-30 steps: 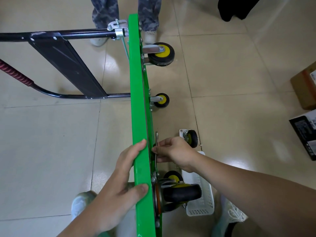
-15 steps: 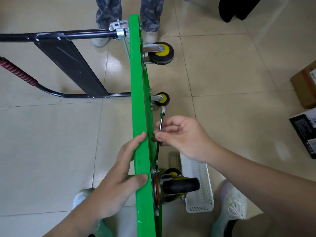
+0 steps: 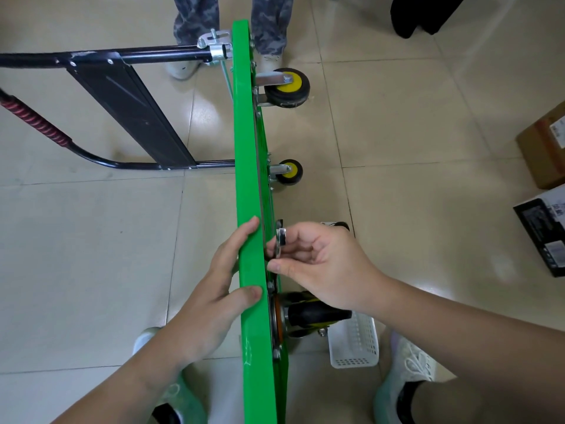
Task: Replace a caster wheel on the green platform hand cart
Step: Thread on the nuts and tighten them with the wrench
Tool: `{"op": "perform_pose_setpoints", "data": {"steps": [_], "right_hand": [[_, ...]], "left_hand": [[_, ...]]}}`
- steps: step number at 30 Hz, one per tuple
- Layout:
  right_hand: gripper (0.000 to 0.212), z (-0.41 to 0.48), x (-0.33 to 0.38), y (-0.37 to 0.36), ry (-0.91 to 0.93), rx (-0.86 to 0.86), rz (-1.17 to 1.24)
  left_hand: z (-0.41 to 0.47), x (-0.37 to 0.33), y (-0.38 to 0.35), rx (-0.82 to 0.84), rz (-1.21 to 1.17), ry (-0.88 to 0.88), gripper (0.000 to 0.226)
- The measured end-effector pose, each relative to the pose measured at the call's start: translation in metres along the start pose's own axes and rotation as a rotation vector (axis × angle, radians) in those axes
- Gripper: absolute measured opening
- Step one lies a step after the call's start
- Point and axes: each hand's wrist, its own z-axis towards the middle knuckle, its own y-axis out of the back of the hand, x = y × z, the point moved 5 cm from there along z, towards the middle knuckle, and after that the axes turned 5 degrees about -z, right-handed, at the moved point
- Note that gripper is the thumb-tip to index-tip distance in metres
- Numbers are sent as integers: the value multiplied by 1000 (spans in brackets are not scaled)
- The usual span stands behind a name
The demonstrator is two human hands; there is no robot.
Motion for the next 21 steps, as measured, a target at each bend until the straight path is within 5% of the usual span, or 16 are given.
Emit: {"op": "perform_pose_setpoints", "data": {"steps": [7,21], "right_hand": [[22,-6,-3,1,70,-47,-80],[20,26,-28,5,-133,-88,-75]], "left_hand": [[-2,2,-1,1,0,-3,82],[-3,4,-1,16,6,16,83]]}}
